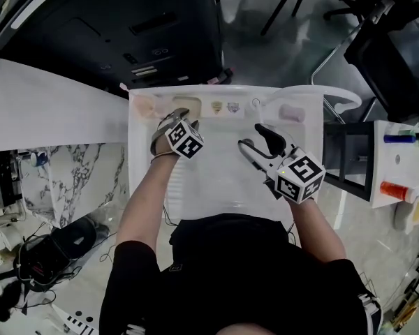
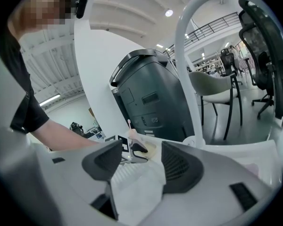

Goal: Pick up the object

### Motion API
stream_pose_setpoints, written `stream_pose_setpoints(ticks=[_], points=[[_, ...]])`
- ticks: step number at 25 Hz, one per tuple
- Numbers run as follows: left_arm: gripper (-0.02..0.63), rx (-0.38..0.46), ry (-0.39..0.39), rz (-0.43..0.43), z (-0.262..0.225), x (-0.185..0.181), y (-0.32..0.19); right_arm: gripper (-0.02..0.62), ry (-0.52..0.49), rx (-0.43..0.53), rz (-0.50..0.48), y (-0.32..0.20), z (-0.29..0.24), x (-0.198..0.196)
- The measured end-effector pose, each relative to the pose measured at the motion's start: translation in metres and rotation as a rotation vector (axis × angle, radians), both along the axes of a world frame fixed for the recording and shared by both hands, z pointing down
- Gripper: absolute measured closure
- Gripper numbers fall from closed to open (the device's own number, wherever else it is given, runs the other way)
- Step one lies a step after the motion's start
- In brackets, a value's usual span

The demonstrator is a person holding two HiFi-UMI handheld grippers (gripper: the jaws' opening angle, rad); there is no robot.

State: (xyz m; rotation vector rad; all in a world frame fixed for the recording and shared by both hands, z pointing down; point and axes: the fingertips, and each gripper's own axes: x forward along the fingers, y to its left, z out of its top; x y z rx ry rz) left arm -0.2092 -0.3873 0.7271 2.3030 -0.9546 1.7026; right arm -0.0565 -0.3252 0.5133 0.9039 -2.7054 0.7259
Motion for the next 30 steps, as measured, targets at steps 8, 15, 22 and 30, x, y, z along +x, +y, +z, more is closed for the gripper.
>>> stream_pose_setpoints(ticks=[8, 15, 22, 30], points=[[0.571, 0.056, -0.048, -0.051, -0.017, 0.003, -0.002, 0.331, -0.01, 0.016, 0.002, 0.009, -0.011, 0.006], [0.574, 0.065, -0.015, -0.088, -0.034, 0.006, 0.015, 0.331, -0.01, 0.026, -0.014, 0.026, -0.017, 0.015], [0.574, 0.101, 0.024, -0.137, -0.059, 0.016, 0.041, 0.331, -0.007, 0.037, -0.055, 0.052, -0.022, 0.03], [0.574, 0.167, 0.122, -0.271, -0.106, 0.008, 0.081, 0.353, -0.008, 0.069, -0.08, 0.07, -0.03, 0.053]])
